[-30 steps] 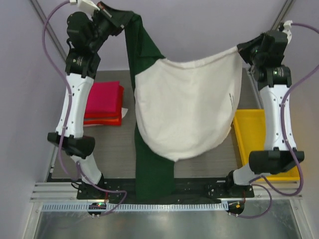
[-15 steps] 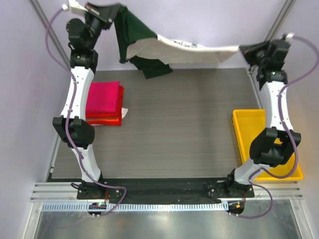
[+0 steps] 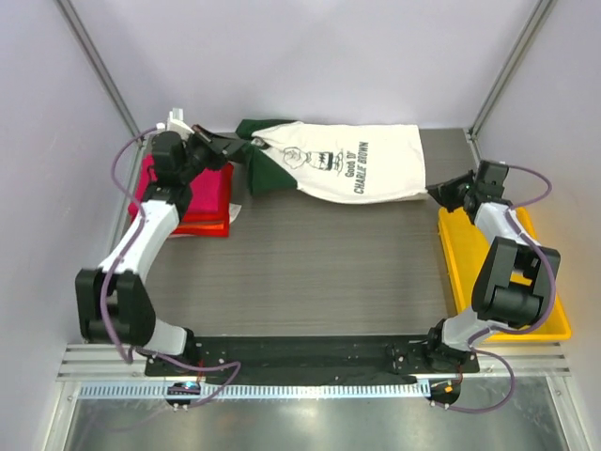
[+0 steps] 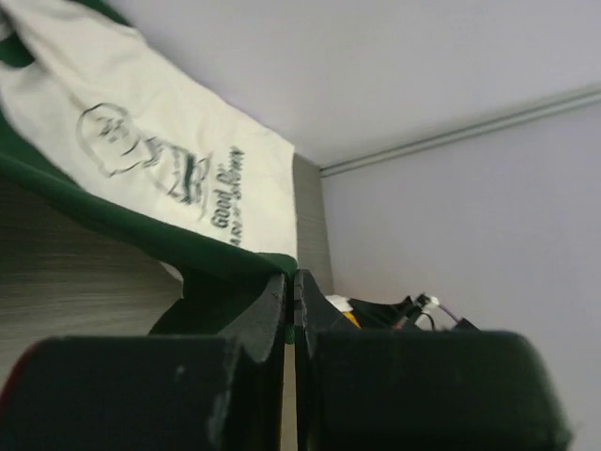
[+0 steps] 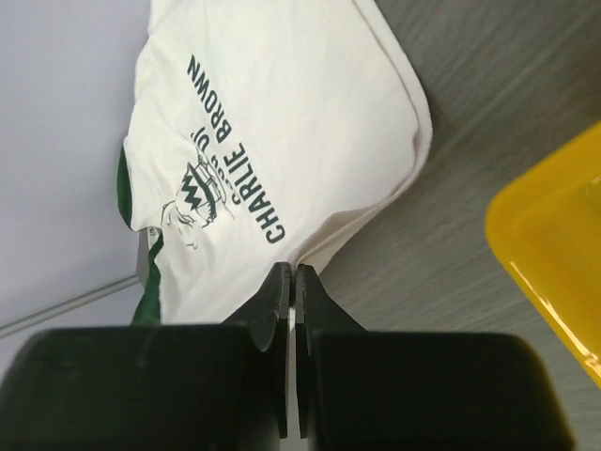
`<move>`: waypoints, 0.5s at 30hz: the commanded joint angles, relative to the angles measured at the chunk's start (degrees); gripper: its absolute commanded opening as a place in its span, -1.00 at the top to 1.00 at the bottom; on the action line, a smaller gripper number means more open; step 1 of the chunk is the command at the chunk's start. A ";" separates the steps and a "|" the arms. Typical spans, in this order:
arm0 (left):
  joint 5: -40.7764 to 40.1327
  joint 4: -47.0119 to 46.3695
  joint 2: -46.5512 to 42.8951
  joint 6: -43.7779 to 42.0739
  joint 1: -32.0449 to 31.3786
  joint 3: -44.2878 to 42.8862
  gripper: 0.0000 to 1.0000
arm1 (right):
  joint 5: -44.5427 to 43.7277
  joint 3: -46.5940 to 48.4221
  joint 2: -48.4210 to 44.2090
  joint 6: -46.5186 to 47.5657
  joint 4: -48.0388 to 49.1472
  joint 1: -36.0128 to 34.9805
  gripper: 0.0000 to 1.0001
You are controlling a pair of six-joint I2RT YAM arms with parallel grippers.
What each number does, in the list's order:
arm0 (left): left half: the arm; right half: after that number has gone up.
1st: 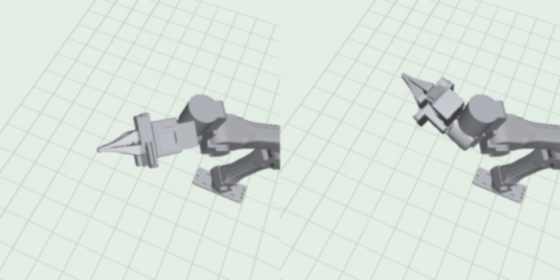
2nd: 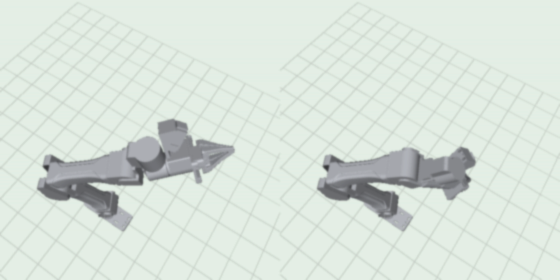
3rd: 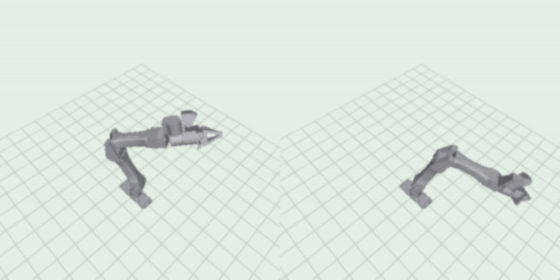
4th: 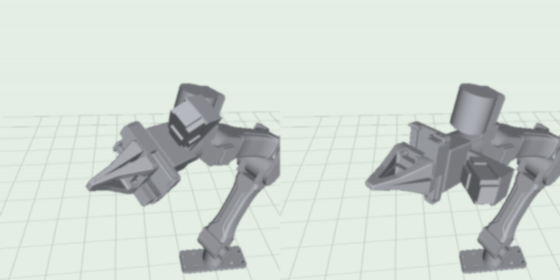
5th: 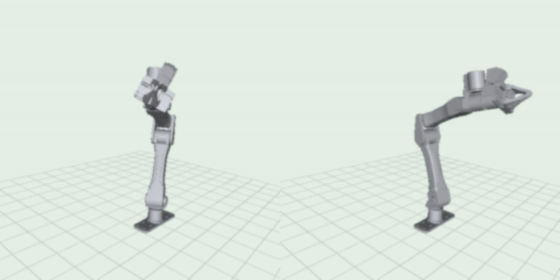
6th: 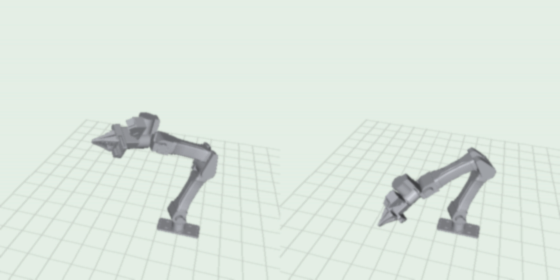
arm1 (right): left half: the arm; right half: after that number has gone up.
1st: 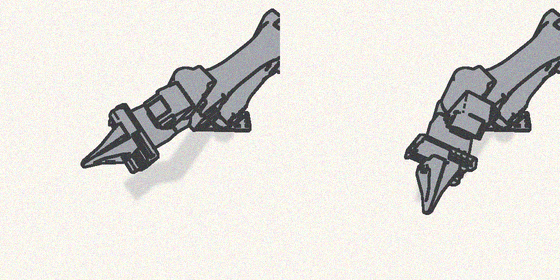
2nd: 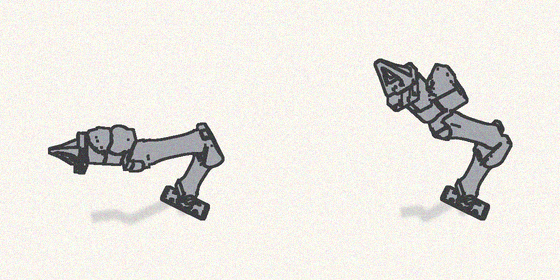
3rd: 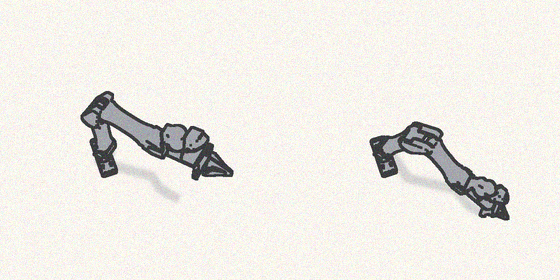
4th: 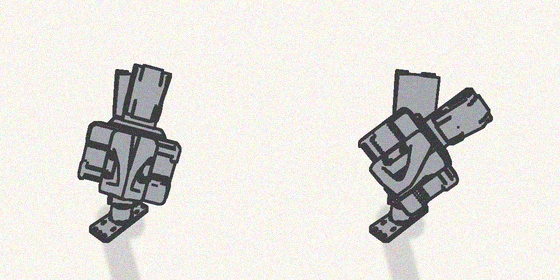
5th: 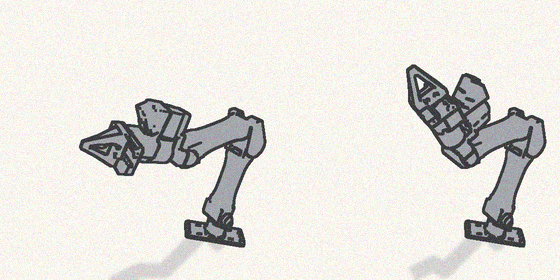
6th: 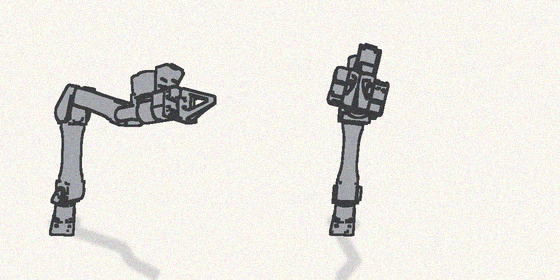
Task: Fold and stack the t-shirts
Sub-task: Flatten the tshirt out
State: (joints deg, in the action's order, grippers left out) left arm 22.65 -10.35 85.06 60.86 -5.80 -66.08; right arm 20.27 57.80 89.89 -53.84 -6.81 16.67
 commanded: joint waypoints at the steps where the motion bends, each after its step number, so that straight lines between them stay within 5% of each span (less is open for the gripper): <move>1: 1.17 -2.86 -8.39 -4.16 -2.27 5.23 0.99 | 1.79 -4.09 -4.19 2.51 4.26 0.03 0.97; 15: -6.39 10.17 -27.65 -11.46 -11.95 24.94 0.99 | -2.61 -16.40 -17.10 9.02 -5.49 6.25 0.98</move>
State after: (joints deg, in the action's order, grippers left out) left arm 18.87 -1.10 61.93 52.69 -16.62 -41.21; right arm 19.42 42.15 77.23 -47.66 -10.85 19.90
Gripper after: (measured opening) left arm 0.009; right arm 0.040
